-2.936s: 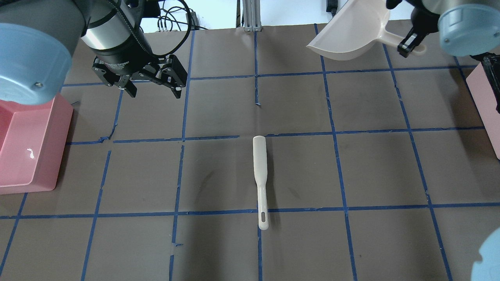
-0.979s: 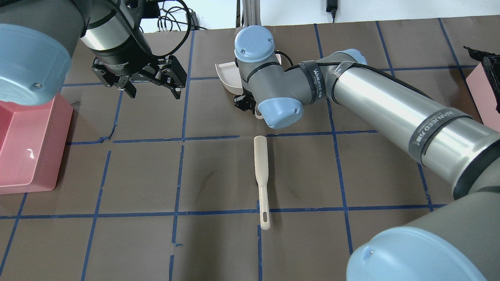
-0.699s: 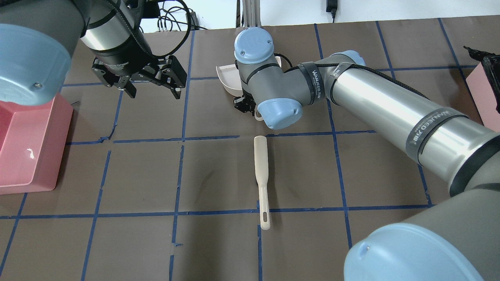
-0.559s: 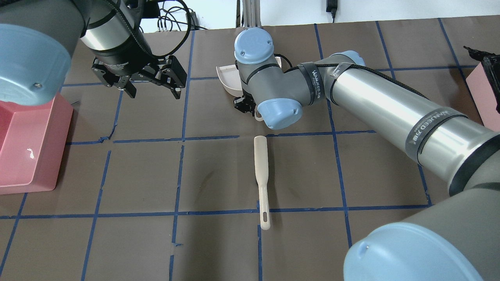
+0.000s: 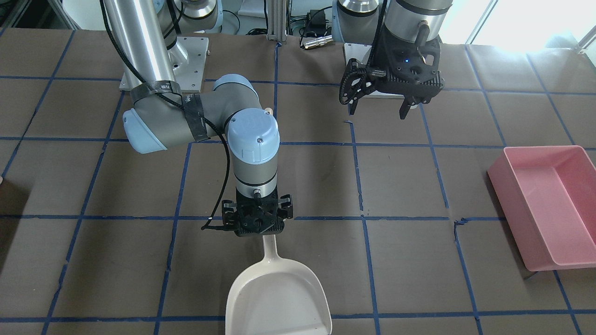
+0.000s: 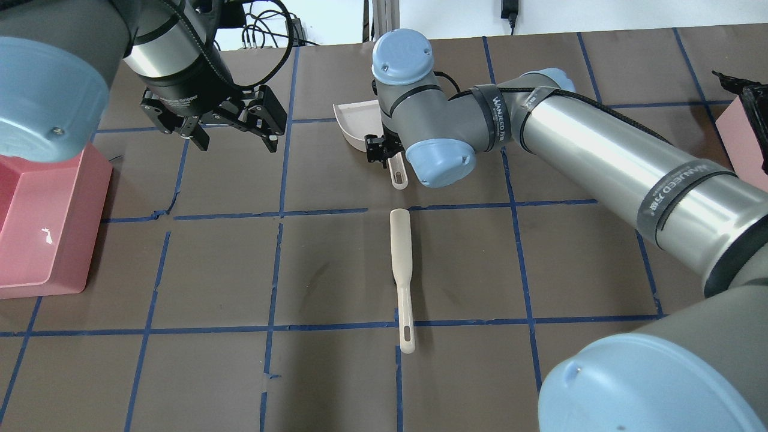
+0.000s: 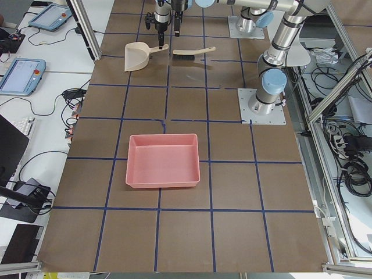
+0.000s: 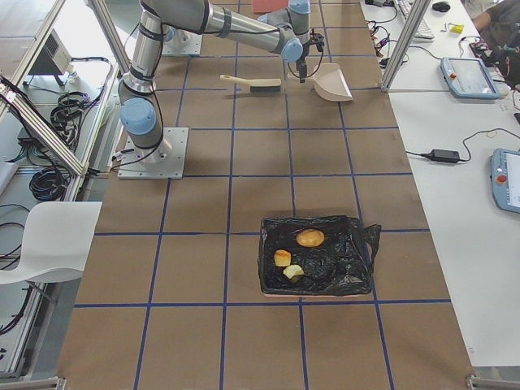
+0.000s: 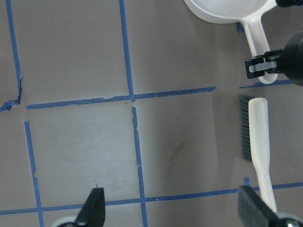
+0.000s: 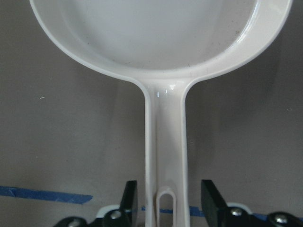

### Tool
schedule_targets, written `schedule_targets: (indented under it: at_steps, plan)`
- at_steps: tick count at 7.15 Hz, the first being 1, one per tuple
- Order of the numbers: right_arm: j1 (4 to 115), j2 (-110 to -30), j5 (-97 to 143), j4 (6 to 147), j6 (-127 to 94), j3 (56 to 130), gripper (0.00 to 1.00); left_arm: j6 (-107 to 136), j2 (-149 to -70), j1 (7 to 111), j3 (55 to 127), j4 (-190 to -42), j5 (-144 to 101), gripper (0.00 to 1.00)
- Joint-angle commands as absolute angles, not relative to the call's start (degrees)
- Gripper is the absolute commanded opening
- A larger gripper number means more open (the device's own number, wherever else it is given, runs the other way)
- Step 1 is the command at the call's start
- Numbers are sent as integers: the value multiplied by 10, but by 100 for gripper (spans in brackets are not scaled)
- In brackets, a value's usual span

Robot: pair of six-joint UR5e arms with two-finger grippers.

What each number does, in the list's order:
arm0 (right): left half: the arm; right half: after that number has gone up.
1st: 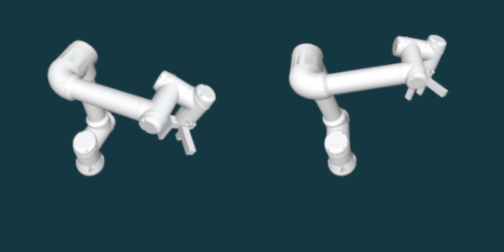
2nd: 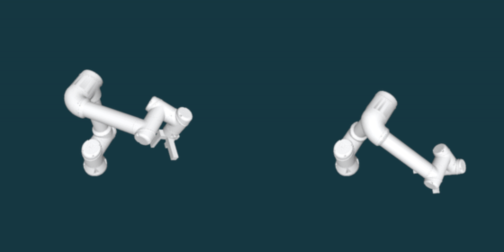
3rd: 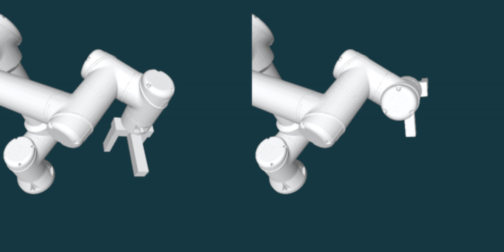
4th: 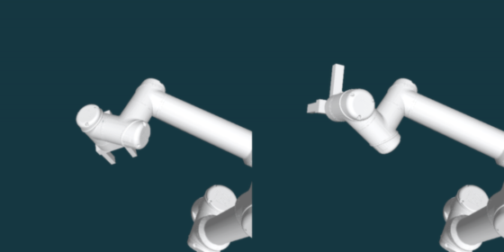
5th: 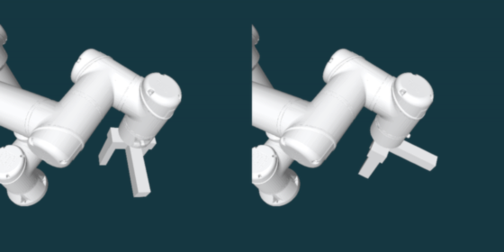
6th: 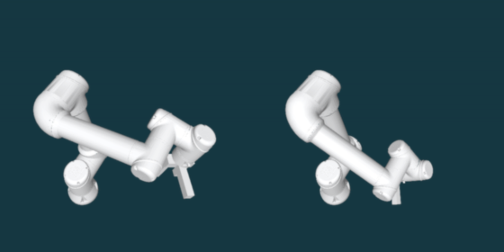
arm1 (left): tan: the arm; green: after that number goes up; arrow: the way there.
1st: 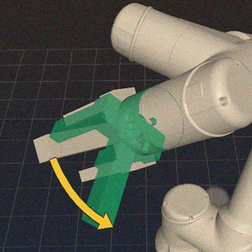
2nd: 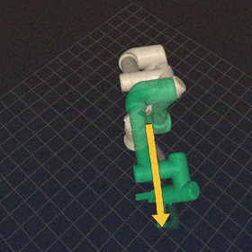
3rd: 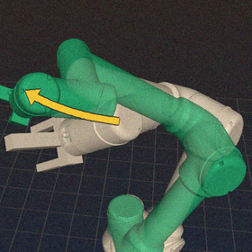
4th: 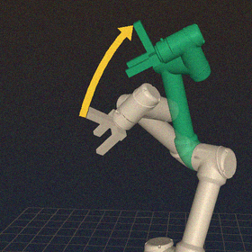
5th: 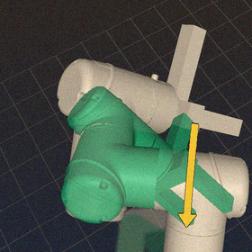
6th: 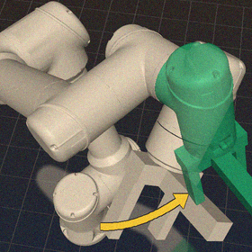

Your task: Sweep and dump trash in nearest bin

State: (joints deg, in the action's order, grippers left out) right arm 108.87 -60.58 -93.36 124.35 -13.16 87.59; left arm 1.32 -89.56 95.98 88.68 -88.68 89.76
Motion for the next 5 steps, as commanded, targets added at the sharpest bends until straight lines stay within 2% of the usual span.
schedule_targets:
  at_steps: [1,5]
  plan:
    - [1044,-647,-932,1152,-119,845,100,13,-896,960,887,-887,897,100]
    - [946,-797,-935,958,-41,850,100,13,-896,960,887,-887,899,100]
